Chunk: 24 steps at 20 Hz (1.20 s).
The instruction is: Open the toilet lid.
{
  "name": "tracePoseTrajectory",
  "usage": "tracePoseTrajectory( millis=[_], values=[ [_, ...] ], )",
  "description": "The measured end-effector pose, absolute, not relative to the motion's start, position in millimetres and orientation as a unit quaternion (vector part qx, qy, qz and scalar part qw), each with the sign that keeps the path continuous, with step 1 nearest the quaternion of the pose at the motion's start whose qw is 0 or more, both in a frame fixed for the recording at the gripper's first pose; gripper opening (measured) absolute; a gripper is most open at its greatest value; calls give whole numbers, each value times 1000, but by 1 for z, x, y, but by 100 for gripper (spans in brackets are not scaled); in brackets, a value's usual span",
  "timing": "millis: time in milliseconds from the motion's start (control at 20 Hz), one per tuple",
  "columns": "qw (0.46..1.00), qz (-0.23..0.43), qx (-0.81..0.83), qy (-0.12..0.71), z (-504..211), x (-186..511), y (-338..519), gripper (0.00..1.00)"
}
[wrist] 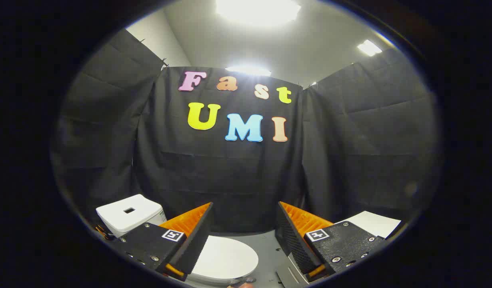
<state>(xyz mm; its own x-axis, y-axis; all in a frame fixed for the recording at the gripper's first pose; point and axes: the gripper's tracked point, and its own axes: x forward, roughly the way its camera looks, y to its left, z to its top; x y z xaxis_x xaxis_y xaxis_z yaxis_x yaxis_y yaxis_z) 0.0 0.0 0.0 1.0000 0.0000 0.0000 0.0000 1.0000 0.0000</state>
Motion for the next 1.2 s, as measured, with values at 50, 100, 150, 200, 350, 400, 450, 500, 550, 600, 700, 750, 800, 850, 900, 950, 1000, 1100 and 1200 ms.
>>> tracePoseTrajectory(
  millis=[50,100,150,200,350,400,450,500,550,600,700,750,800,850,900,950,1000,1100,1200],
  values=[
    [1000,1,1,-1,0,-1,1,95],
    [1000,3,1,-3,1,-1,2,95],
    [1000,4,0,-3,1,-2,3,95],
    [1000,3,-2,-4,0,-1,2,95],
    [1000,6,-7,-2,-2,1,5,95],
    [1000,7,-5,-2,-3,1,6,95],
    [1000,11,0,-3,-3,2,8,95],
    [1000,18,6,-1,-7,4,11,95],
    [1000,24,10,1,-10,5,14,95],
    [1000,27,13,4,-13,6,15,94],
    [999,28,12,12,-19,8,15,95],
    [999,29,11,14,-20,8,14,95],
    [999,29,10,13,-19,8,14,95],
    [999,28,11,12,-17,8,13,95],
    [1000,27,13,10,-17,8,11,95],
    [1000,25,16,8,-16,8,9,95],
    [1000,23,18,9,-18,8,6,94],
    [1000,19,19,12,-21,7,2,94],
    [1000,16,19,12,-21,7,0,95]
  ],
)
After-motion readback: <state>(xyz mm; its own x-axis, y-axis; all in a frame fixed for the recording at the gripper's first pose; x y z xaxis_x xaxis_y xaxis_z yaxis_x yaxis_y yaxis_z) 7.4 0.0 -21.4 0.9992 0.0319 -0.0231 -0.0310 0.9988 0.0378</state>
